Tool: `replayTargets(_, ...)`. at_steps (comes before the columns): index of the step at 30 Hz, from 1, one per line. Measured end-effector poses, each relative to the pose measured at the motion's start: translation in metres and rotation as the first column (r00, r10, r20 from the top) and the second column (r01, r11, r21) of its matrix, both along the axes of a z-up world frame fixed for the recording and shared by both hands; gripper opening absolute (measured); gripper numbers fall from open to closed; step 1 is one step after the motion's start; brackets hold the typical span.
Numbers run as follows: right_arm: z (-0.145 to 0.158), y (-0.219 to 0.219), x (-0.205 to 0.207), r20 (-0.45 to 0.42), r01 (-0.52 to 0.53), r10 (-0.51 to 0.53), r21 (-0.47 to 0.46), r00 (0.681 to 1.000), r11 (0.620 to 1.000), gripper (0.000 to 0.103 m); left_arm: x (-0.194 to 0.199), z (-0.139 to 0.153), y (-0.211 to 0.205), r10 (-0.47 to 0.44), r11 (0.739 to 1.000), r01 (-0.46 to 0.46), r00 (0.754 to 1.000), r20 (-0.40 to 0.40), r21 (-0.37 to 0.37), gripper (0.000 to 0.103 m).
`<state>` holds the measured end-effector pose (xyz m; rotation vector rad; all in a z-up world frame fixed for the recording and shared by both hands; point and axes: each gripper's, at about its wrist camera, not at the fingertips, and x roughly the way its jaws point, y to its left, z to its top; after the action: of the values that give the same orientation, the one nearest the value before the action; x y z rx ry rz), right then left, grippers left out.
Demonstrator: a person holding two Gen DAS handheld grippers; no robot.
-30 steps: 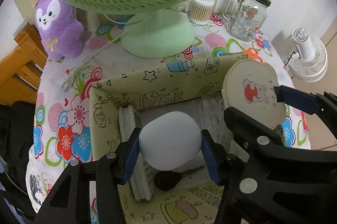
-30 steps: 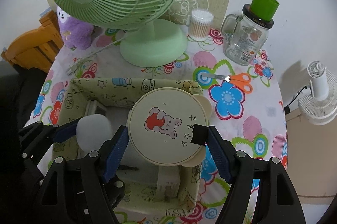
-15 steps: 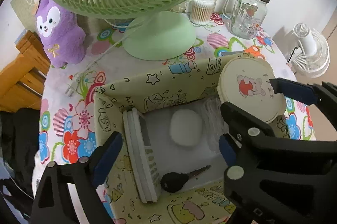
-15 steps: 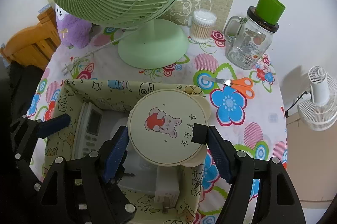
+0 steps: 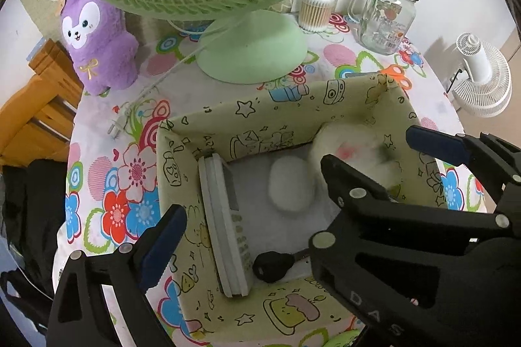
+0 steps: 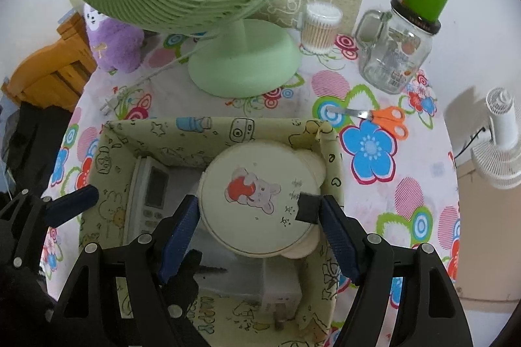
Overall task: Organize rigid objects
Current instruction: 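Lower the bear-print container into the fabric box and open the right tool, then withdraw both tools from the box toward the white cube charger and green speaker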
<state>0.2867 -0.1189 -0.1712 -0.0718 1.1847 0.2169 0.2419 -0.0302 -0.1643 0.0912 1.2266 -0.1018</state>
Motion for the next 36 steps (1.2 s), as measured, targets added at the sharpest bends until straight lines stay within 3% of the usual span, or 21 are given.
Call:
replayTargets(14,0.018,0.004,-0.012,0.013,0.025,-0.025,0.018,1.0,1.0,0.098,-0.014,0.02,0.004,0.001,1.0,-0.001,1.0,0.007,-0.031,0.097)
replayTargets(31,0.051,0.005,-0.062,0.039,0.053,-0.054,0.023,0.998,0.998,0.098,-0.058,0.05,0.008,-0.022,0.999,0.024,0.998,0.061,-0.024,0.097)
replayTargets(36,0.063,0.007,-0.079,0.082,0.053,-0.053,0.003,0.995,0.999,0.098,-0.072,0.058,0.012,-0.021,0.999,0.023,0.998,0.054,-0.04,0.097)
